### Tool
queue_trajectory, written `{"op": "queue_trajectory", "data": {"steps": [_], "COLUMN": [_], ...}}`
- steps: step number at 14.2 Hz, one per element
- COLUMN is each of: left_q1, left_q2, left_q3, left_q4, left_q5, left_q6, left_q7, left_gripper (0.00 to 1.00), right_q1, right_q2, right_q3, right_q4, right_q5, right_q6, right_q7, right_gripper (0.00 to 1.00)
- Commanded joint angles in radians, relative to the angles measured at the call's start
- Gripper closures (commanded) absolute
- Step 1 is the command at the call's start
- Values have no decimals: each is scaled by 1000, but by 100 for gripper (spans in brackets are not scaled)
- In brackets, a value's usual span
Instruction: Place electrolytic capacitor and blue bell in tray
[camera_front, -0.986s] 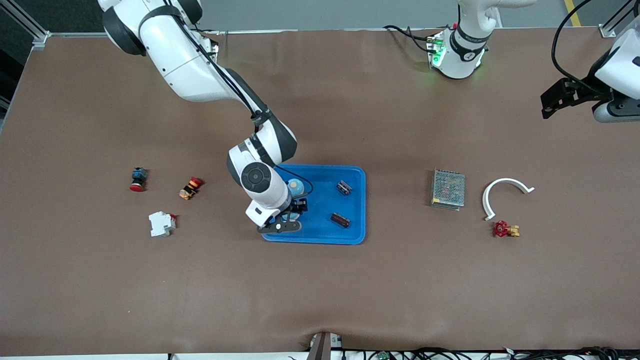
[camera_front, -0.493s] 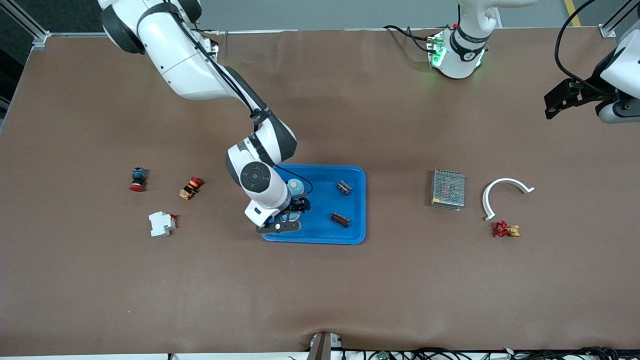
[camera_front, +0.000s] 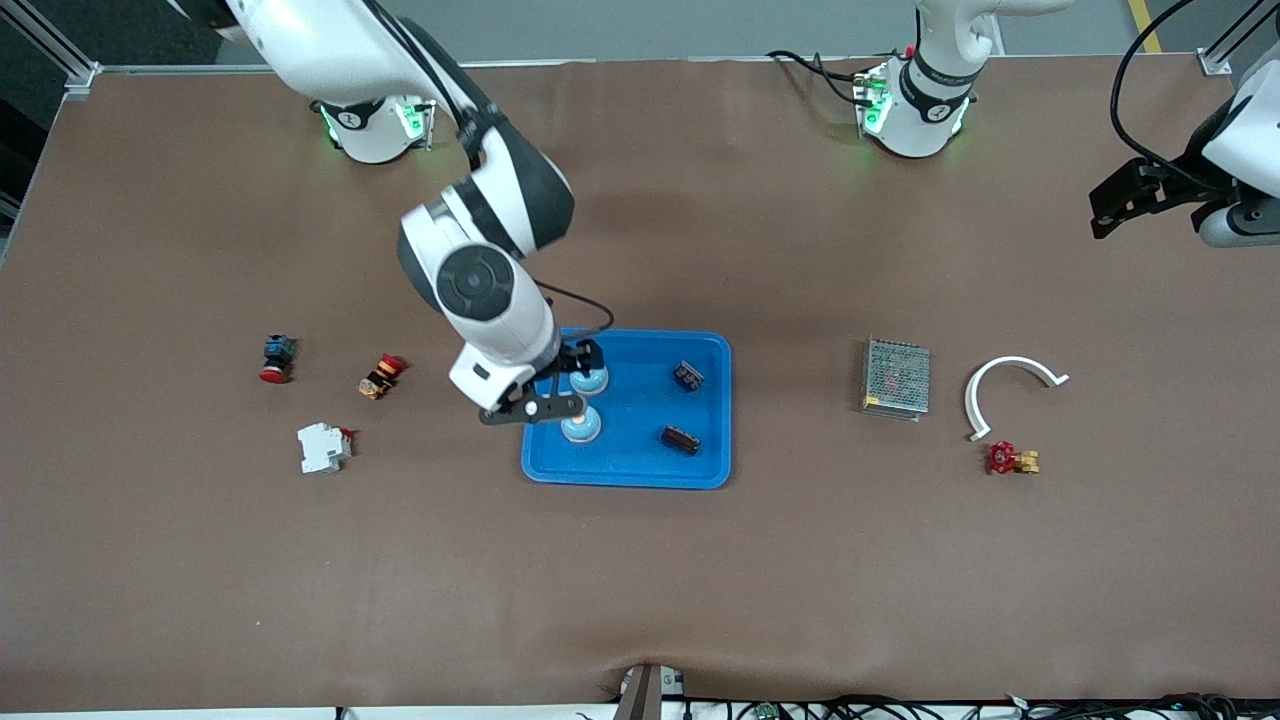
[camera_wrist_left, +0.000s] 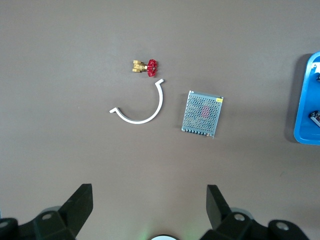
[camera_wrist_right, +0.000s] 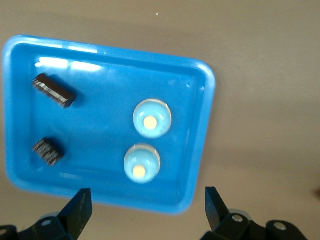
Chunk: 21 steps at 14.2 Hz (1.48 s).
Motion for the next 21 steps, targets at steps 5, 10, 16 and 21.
{"op": "queue_trajectory", "data": {"steps": [5,10,16,21], "left_q1": [6,3,5,8], "left_q2": [0,6,3,3], "left_q3": [0,-3,-3,-3], "left_q4": [-3,3,3,0], "left_q5": [-18,-18,-18,-18], "left_q6": [6,6,-2,-13], "left_q7": [3,1,16,21], "left_gripper": [0,0,0,0], "right_q1": [-67,-222,-443,-577], "right_q2": [-341,-592,-783,-818], "right_q3": [-9,-9,-12,-61], "right_q4": [-142,-297,-435,-535], "right_q5": [-24,-35,-35,-21], "right_q6": [-247,-307,-341,-189], "right_q7": [-149,-212,-439,-595], "right_gripper": [0,0,0,0]}}
